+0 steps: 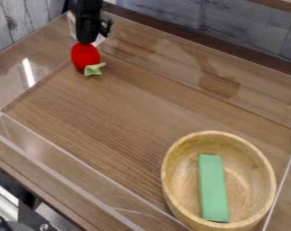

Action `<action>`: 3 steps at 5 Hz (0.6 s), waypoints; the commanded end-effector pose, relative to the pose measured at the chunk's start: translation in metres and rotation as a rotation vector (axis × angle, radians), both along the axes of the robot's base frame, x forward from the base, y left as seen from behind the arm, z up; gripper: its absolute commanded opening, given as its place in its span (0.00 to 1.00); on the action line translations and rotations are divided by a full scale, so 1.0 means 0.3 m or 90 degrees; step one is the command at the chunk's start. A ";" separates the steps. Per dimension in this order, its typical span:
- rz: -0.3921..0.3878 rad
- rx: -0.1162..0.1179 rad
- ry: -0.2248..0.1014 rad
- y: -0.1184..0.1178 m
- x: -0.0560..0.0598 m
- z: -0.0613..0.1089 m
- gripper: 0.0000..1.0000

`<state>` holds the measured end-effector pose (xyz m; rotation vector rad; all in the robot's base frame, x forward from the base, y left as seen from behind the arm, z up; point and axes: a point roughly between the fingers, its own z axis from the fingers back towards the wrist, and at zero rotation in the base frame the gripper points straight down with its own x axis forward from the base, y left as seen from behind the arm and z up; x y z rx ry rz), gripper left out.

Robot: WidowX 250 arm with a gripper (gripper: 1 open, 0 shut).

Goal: Move the red fruit to the left

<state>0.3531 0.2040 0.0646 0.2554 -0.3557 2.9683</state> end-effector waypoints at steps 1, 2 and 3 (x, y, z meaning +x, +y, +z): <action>0.052 0.022 -0.033 0.035 0.020 0.072 1.00; 0.102 0.021 -0.033 0.035 0.007 0.100 1.00; 0.119 0.019 -0.035 -0.004 0.015 0.108 1.00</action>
